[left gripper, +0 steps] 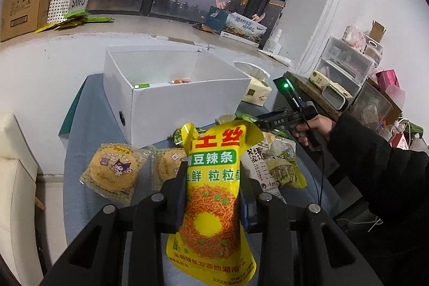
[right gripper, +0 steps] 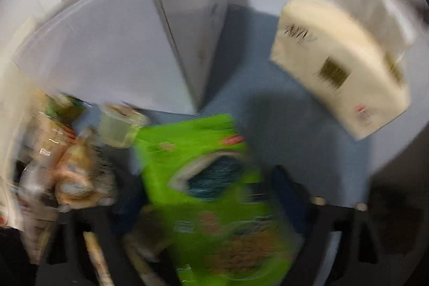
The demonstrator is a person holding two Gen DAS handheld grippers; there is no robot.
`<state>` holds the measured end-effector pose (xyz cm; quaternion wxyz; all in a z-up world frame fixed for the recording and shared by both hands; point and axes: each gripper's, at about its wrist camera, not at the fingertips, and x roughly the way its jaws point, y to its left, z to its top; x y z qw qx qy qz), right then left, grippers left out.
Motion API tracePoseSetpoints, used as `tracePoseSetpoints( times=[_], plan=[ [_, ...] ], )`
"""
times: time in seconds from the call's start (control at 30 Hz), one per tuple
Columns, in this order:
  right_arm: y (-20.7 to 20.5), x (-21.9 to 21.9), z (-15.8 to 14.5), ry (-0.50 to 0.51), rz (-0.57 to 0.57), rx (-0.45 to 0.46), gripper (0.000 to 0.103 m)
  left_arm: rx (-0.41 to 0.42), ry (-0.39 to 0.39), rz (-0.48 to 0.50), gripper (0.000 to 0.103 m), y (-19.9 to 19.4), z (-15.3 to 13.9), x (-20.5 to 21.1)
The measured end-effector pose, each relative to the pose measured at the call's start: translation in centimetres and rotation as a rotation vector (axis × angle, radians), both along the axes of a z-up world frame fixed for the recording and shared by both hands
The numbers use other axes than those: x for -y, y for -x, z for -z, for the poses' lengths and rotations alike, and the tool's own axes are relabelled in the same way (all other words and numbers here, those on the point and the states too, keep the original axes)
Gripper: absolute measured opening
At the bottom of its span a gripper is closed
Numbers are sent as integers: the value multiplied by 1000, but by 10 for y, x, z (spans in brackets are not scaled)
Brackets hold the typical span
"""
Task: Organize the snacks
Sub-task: 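Carry the yellow bag toward the box while the right gripper grasps the green seaweed pack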
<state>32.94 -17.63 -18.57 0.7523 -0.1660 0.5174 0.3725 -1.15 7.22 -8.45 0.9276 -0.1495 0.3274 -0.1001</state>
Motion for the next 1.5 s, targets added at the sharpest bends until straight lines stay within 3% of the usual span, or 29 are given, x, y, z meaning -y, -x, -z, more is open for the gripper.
tracePoseSetpoints(
  times=[0.13, 0.23, 0.43, 0.57, 0.73, 0.87, 1.0, 1.13, 1.37, 1.4, 1.47, 1.5],
  plan=[
    [5, 8, 0, 4, 8, 5, 70, 0, 8, 9, 35, -3, 1, 1],
    [16, 17, -11, -9, 33, 58, 69, 9, 16, 6, 35, -5, -1, 0],
    [51, 55, -57, -174, 154, 149, 69, 42, 38, -9, 35, -17, -13, 0],
    [79, 58, -105, -324, 150, 193, 69, 85, 38, -12, 35, -35, -32, 1],
    [85, 29, -157, -451, 128, 203, 69, 148, 39, -4, 35, -67, -64, -2],
    [83, -6, -179, -524, 92, 178, 69, 193, 46, -17, 35, -102, -91, -15],
    [62, -46, -201, -552, 67, 157, 69, 185, 68, -52, 35, -143, -104, -36],
    [37, -77, -203, -570, 71, 93, 69, 155, 73, -76, 35, -183, -106, -52],
    [-18, -129, -179, -486, 121, 26, 69, 68, 63, -127, 35, -238, -82, -72],
    [-22, -131, -173, -476, 126, 18, 70, 50, 56, -127, 37, -244, -76, -73],
    [-32, -136, -162, -458, 135, -2, 77, -4, 32, -138, 58, -252, -64, -75],
    [-37, -136, -157, -446, 151, -7, 84, -40, 11, -154, 87, -257, -57, -76]
  ],
)
